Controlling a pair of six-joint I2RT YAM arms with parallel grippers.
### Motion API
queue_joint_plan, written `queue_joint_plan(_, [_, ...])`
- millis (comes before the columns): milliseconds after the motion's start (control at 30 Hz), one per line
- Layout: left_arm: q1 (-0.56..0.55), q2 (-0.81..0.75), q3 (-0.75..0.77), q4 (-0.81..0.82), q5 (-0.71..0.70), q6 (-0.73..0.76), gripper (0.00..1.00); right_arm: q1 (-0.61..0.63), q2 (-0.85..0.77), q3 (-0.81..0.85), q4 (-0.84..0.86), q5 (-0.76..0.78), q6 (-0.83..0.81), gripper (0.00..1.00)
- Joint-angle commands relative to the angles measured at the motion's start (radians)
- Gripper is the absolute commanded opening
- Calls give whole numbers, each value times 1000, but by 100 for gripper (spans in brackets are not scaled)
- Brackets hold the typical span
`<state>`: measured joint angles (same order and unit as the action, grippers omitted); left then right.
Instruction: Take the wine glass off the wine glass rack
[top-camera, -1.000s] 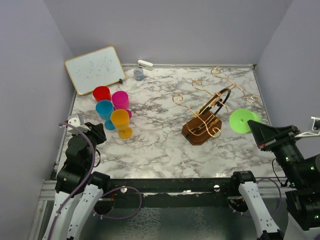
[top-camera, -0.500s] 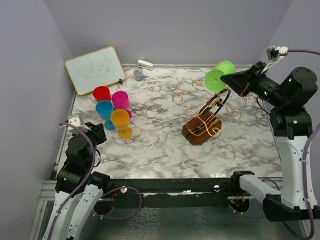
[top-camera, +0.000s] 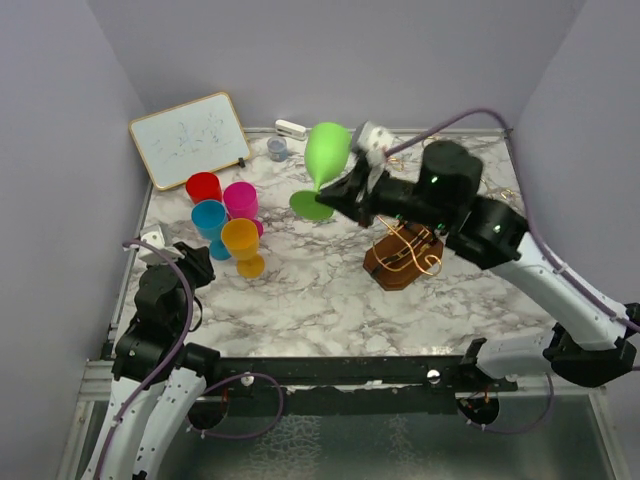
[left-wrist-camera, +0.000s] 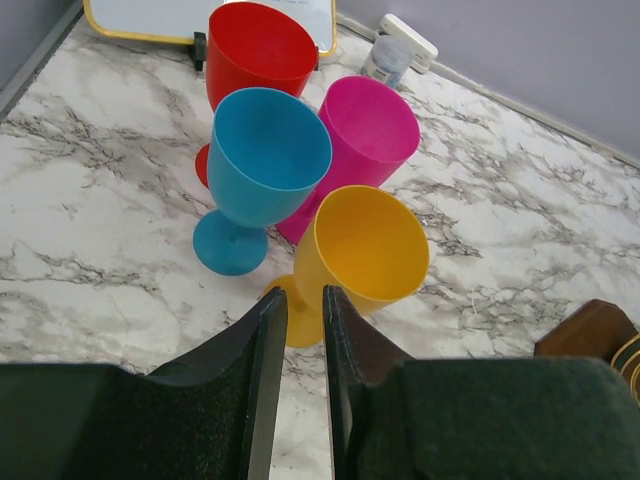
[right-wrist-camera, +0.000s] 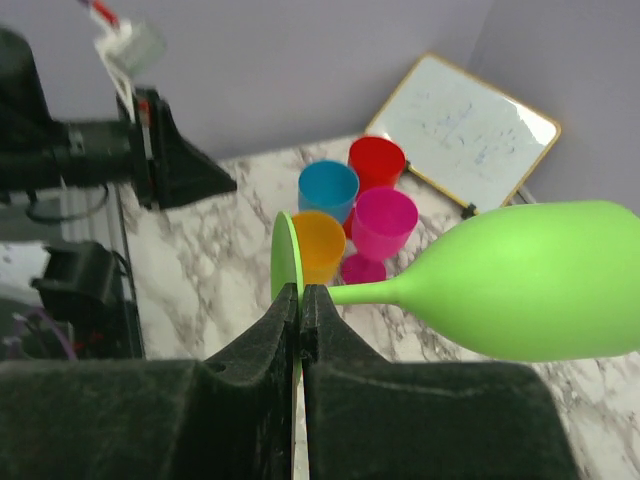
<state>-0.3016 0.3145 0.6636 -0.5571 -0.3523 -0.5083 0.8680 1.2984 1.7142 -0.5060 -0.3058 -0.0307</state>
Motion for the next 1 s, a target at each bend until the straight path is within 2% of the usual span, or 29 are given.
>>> queue_joint_plan(0, [-2,22,67,-54,-10,-43,31,274,-43,-220,54,511,-347,1])
queue_joint_plan(67, [-3,37,112,-93,6,-88,44,391,-67,-359,130,663,-456,1])
queue_joint_plan(167, [-3,76,204,-147,64,-111,54,559,-103,-547,241,827,-595,1])
queue_joint_plan(300, [-2,158,374,-227,160,-103,58,723,-109,-764,390,997,-801,1])
queue_joint_plan(400, [-2,211,435,-254,279,-90,58,811,-81,-958,578,1097,-1015,1])
queue_joint_plan(500, [-3,248,442,-259,415,-87,59,853,-60,-1087,763,1115,-1168,1])
queue_joint_plan(700, [-3,293,404,-242,666,-85,59,890,-22,-1259,1045,1059,-1431,1])
queue_joint_plan(967, [-2,301,335,-212,825,-93,60,911,67,-1285,1153,1056,-1550,1])
